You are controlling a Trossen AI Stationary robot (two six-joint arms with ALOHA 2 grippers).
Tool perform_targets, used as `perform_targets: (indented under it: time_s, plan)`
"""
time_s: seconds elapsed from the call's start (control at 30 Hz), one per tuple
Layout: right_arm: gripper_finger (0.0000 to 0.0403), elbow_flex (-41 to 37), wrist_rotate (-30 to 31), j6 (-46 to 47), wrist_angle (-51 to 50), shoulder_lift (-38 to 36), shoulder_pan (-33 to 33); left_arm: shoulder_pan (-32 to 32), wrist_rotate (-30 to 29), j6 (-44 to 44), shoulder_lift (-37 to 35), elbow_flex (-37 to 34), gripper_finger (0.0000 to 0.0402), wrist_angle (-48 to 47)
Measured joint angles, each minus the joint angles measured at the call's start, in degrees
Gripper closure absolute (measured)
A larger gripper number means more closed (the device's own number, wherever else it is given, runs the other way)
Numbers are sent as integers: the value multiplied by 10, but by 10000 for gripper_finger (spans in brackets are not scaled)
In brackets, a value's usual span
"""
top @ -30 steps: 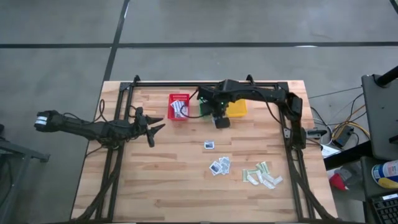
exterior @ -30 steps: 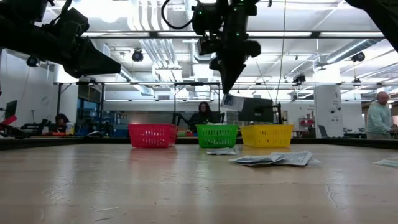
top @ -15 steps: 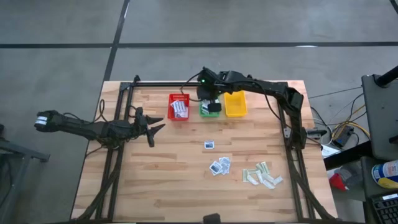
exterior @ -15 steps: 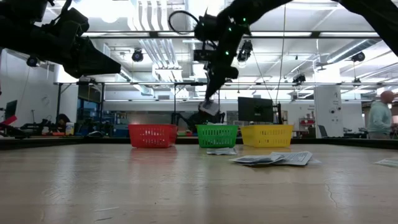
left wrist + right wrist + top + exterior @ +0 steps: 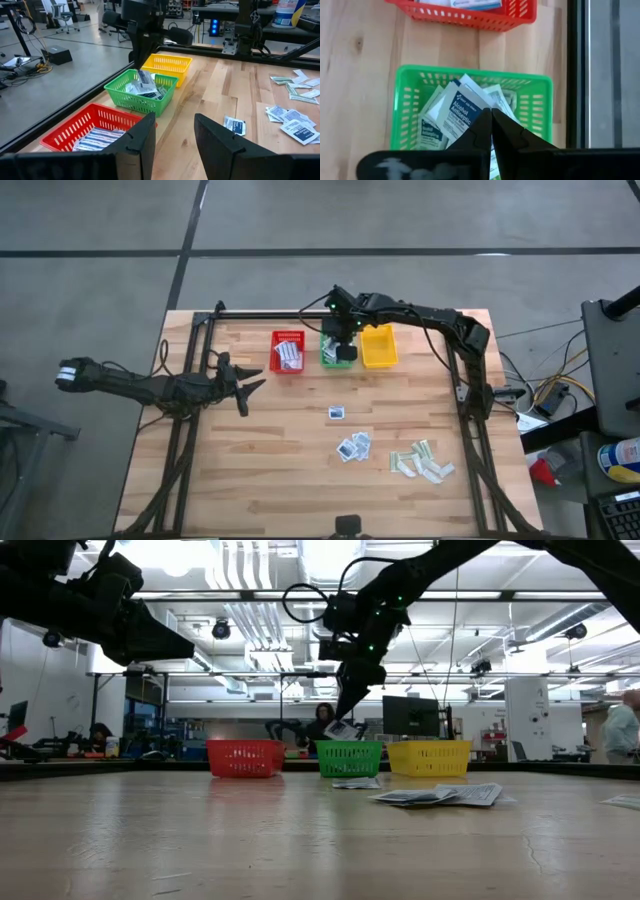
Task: Pick & Place First Aid Supplies
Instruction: Put the alcohol pad into the green basket
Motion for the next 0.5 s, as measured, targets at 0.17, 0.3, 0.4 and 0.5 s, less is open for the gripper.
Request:
perform_targets:
  time_s: [0.17,0.3,0.4,0.5]
  plan:
    - [376,2,1,0,-5,0,-3,0,0,0,0,0,268,0]
    - [335,0,2,2,-9,0,-3,0,0,0,0,0,268,0]
    - [296,0,9,4,-11,0,-3,0,0,-1,0,0,268,0]
    - [266,14,5,3,-39,-1,-1,0,0,-2,0,0,268,0]
